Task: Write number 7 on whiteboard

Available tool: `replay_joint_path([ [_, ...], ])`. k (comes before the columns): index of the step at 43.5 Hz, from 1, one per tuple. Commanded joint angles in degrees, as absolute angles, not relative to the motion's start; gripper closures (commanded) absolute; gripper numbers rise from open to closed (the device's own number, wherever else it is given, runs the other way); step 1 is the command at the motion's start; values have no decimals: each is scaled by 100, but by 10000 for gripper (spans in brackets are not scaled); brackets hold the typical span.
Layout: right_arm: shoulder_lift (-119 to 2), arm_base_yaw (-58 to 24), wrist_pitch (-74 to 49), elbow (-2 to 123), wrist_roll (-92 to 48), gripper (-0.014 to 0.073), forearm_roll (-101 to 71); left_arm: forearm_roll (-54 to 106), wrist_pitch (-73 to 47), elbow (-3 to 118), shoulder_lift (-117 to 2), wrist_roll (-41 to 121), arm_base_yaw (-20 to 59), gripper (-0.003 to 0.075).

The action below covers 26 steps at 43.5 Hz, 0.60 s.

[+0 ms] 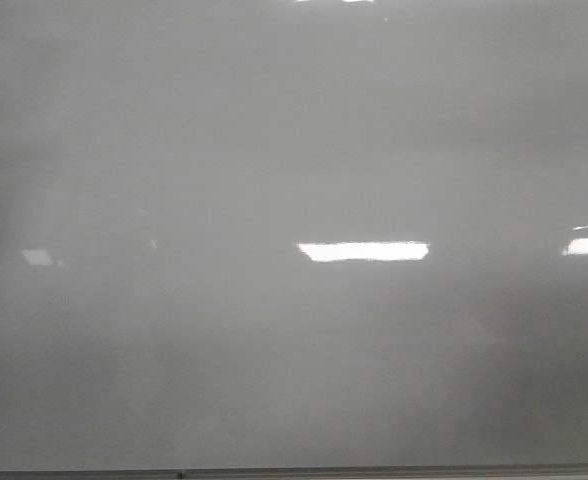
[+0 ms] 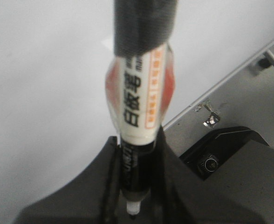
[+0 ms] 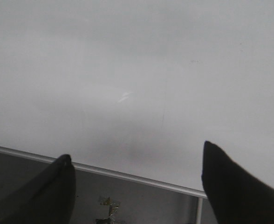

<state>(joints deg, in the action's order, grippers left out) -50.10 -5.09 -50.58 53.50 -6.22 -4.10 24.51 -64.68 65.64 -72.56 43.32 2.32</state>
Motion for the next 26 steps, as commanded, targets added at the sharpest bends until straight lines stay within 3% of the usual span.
replay_joint_path([
  [1,-5038,-651,-4798,5560,-1052,12,-705,2856,-6366,6776,-7225,4741,744,741],
  [15,-5502,-1366,-5117,5560,-2976,12,-1935,2756,-6296,6928,-7626,5031,2816,741],
  [26,-5868,-2129,-5617,5568,-5087,12,-3021,2481,-6291,6949,-7893,5029,3937,741],
])
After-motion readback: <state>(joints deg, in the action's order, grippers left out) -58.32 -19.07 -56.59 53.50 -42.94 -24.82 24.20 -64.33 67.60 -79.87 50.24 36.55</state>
